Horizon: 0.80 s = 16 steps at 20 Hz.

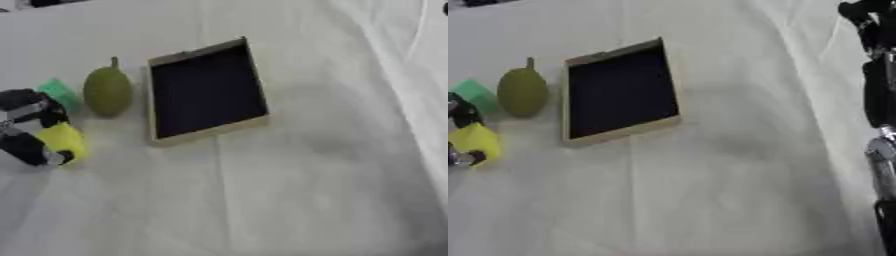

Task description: Pick up objects on the table and place them in the box.

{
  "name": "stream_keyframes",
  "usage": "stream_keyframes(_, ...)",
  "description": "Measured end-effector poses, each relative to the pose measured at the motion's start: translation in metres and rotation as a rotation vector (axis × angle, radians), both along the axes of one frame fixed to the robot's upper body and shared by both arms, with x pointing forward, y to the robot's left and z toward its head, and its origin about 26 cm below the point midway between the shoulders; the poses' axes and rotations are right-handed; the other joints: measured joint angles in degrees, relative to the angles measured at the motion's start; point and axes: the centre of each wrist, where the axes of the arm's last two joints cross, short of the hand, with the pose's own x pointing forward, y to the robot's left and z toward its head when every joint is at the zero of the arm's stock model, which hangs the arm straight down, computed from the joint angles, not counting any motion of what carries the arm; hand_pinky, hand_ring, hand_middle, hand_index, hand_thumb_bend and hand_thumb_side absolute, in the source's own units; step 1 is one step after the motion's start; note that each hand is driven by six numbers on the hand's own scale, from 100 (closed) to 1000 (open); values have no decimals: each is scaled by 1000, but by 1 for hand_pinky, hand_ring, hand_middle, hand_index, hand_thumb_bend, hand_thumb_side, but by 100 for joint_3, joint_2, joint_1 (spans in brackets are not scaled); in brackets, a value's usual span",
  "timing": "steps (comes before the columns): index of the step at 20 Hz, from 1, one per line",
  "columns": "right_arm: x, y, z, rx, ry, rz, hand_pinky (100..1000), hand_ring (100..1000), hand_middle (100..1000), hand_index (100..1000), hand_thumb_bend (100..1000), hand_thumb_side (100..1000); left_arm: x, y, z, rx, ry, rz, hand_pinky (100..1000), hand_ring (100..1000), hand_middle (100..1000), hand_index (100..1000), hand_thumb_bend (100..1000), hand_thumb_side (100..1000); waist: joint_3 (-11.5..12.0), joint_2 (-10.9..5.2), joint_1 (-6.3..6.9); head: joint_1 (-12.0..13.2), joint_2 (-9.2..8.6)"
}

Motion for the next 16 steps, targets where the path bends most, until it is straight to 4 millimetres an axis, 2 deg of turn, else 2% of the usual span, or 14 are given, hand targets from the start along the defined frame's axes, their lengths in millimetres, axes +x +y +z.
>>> stream_keyframes(3,0,0,0,0,0,0,891,967,604,817,100,631,-4,-4,4,-11,-17,-16,853,666,502,577,263,214,0,0,0,0,0)
stream_keyframes(6,0,0,0,2,1,1,891,966,604,817,100,629,-10,-9,17,-29,-58,-46,849,659,502,578,213,219,0,0,0,0,0)
stream_keyframes(12,0,-1,-1,6,4,5,891,965,604,817,100,629,-22,-38,67,-115,-180,-162,840,631,485,561,104,219,-12,-6,0,8,0)
stream_keyframes(16,0,-1,-1,10,2,9,891,964,605,817,100,628,-20,-59,91,-175,-223,-229,836,620,481,557,100,228,-70,-6,0,26,0)
